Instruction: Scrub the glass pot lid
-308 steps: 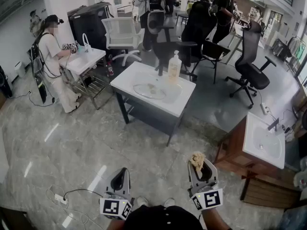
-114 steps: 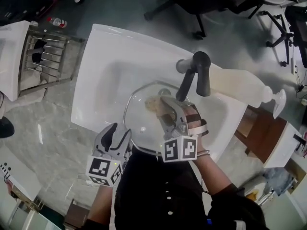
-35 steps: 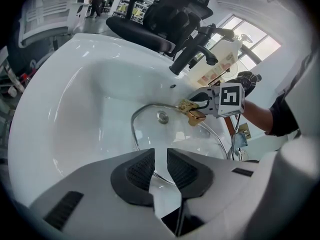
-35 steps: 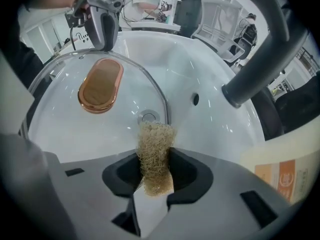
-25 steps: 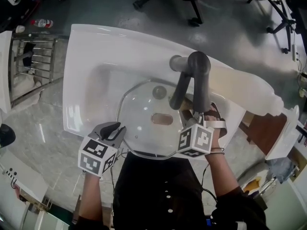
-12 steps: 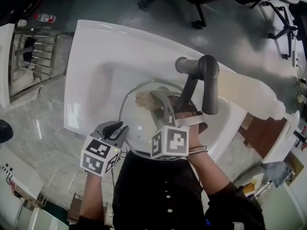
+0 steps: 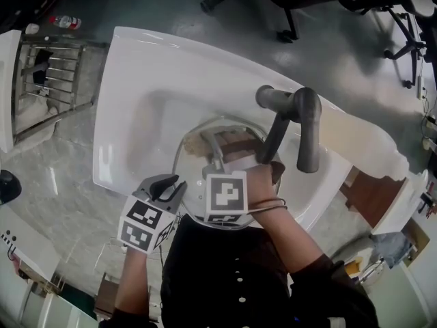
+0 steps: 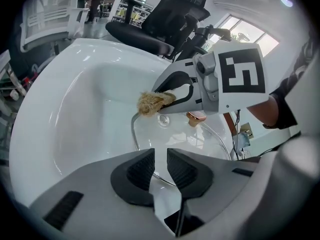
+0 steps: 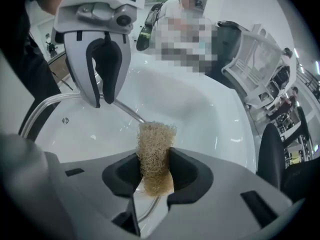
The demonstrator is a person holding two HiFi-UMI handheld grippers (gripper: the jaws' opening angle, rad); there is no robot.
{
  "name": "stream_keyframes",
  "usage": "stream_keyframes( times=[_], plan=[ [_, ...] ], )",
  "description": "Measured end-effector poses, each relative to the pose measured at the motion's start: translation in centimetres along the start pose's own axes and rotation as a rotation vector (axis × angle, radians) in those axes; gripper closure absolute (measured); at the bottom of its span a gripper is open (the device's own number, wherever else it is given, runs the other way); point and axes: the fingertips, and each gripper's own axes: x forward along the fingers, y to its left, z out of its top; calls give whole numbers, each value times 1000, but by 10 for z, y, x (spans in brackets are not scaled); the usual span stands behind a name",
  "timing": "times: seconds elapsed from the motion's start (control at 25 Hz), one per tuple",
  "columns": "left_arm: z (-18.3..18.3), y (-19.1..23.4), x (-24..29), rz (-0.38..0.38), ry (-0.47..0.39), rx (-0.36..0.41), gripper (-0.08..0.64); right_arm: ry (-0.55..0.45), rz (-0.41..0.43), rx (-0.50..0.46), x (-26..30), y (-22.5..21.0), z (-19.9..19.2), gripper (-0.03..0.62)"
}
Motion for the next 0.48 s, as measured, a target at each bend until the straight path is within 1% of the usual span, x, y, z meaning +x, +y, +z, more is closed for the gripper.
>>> stream_keyframes(
  times=[0.12, 0.32, 0.48],
  plan=[
    [0, 0, 0, -5, 1, -4, 466, 30, 39, -9, 3, 6, -11, 445],
    [0, 1, 0, -15, 8, -8, 466, 47, 52, 48, 0, 7, -32, 446],
    [0, 0, 0, -13, 13, -8, 466, 56, 71, 72, -1, 13, -51, 446]
  ],
)
